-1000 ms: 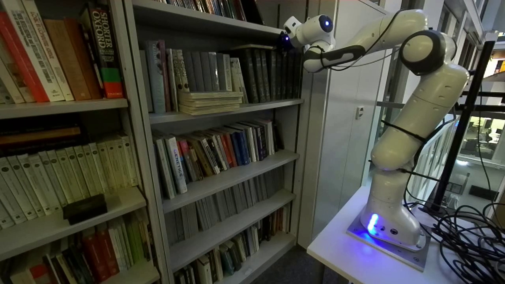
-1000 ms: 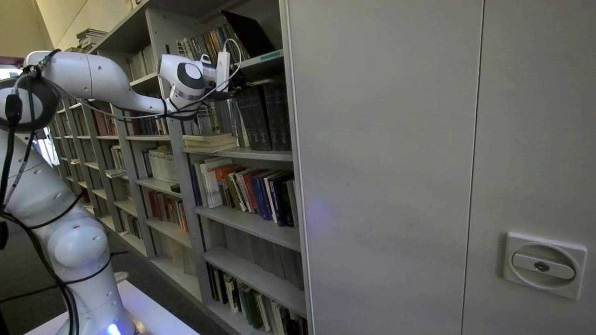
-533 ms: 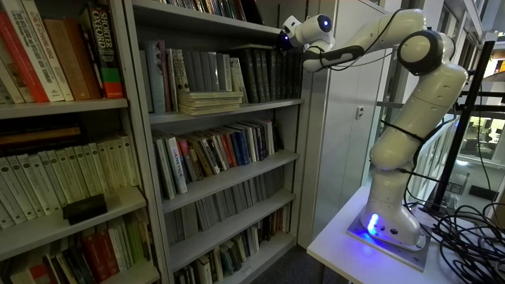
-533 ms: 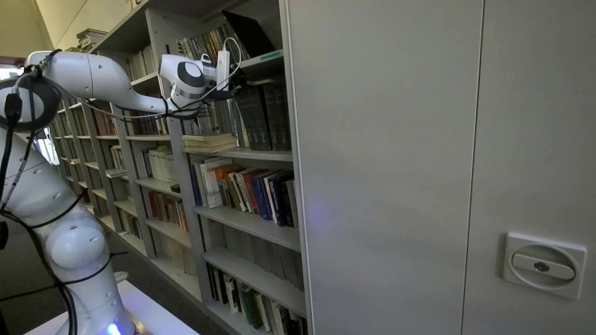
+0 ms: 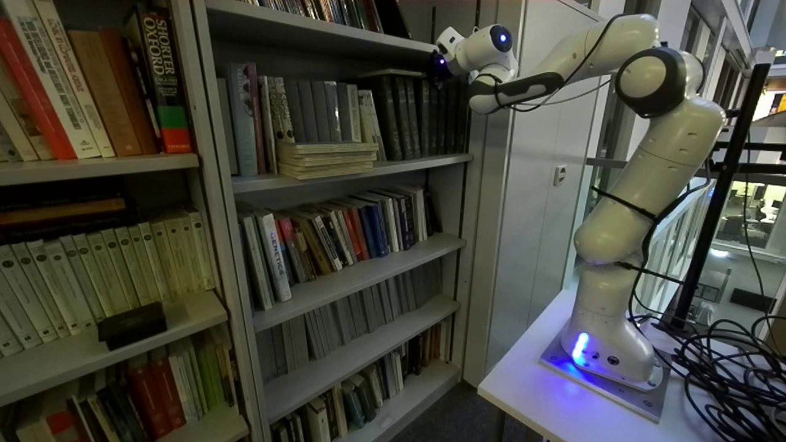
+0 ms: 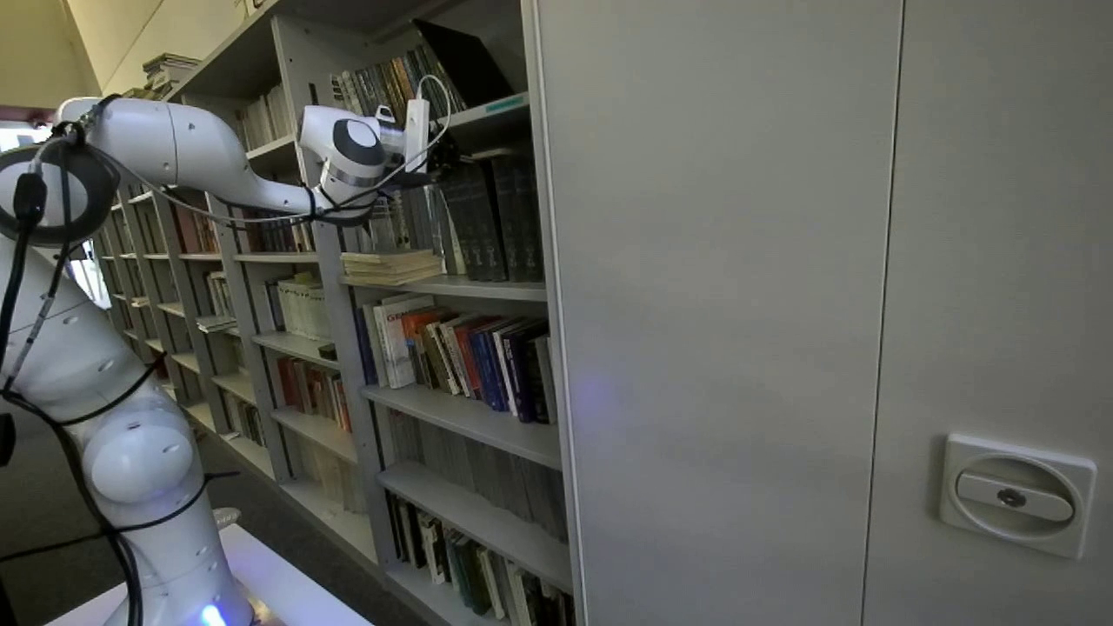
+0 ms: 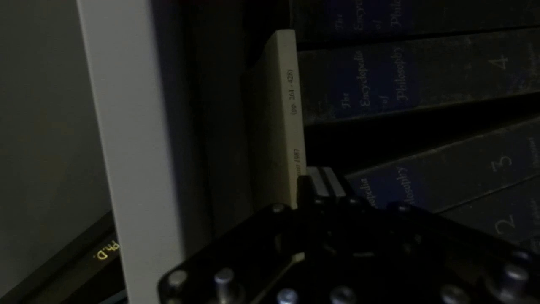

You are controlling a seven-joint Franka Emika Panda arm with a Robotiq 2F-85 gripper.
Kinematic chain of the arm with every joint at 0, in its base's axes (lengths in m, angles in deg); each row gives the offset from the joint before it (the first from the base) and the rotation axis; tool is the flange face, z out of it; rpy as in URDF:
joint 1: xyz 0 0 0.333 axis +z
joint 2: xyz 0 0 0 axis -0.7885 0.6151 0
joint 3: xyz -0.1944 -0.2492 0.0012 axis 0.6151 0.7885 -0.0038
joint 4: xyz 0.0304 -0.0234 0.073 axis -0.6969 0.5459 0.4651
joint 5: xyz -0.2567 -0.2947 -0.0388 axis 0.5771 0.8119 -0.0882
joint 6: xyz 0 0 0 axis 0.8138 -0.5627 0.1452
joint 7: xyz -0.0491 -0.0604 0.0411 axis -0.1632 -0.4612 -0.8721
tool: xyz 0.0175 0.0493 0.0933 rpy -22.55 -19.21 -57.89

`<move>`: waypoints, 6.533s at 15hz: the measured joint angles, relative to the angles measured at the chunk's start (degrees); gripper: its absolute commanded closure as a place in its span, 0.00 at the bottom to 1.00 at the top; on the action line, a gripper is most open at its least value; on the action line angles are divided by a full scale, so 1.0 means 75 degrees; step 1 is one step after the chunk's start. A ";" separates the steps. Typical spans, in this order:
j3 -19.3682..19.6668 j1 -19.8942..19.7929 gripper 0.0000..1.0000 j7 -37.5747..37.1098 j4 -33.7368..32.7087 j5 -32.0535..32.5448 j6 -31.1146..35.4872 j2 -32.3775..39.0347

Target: Pick up the book on top of the pile of books on the bookshelf and then put it on top of the books that are arranged on the shelf

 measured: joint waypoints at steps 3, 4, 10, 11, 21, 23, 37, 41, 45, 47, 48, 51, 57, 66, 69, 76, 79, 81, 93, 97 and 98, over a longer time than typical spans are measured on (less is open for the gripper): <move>-0.0150 -0.0105 1.00 -0.0017 -0.0002 0.0001 0.0000 0.0015; -0.0189 -0.0121 1.00 -0.0024 -0.0005 0.0001 0.0000 0.0022; -0.0441 -0.0310 1.00 -0.0099 -0.0027 0.0015 0.0000 0.0027; -0.0488 -0.0372 1.00 -0.0150 -0.0041 0.0069 0.0000 0.0032; -0.0919 -0.1017 1.00 -0.0892 -0.0356 0.0764 -0.0002 0.0270; -0.0936 -0.1077 1.00 -0.0984 -0.0357 0.0847 -0.0002 0.0273; -0.1193 -0.1121 1.00 -0.1028 -0.0434 0.0867 -0.0005 0.0344; -0.1345 -0.1121 1.00 -0.1028 -0.0504 0.0869 -0.0008 0.0412; -0.1356 -0.1141 1.00 -0.1028 -0.0517 0.0870 -0.0008 0.0429; -0.1355 -0.1190 1.00 -0.1028 -0.0521 0.0870 -0.0008 0.0429; -0.1355 -0.1224 1.00 -0.1028 -0.0524 0.0870 -0.0008 0.0429; -0.1354 -0.1344 1.00 -0.1028 -0.0536 0.0870 -0.0008 0.0433; -0.1356 -0.1498 1.00 -0.1028 -0.0542 0.0870 -0.0008 0.0439; -0.1380 -0.1551 1.00 -0.1035 -0.0649 0.1060 -0.0017 0.0470; -0.1454 -0.1617 1.00 -0.1118 -0.0730 0.1217 -0.0019 0.0505; -0.1496 -0.1716 1.00 -0.1338 -0.0745 0.1481 -0.0018 0.0591; -0.1413 -0.1729 1.00 -0.1342 -0.0584 0.1480 0.0011 0.0549; -0.1289 -0.1729 1.00 -0.1342 -0.0303 0.1471 0.0136 0.0434; 0.0813 0.0735 0.98 0.1340 0.2894 -0.0882 -0.2765 -0.1875; 0.0363 0.0630 1.00 0.1563 0.2513 -0.0803 -0.5516 -0.2647; 0.0296 0.0673 1.00 0.1718 0.2290 -0.0818 -0.6135 -0.2639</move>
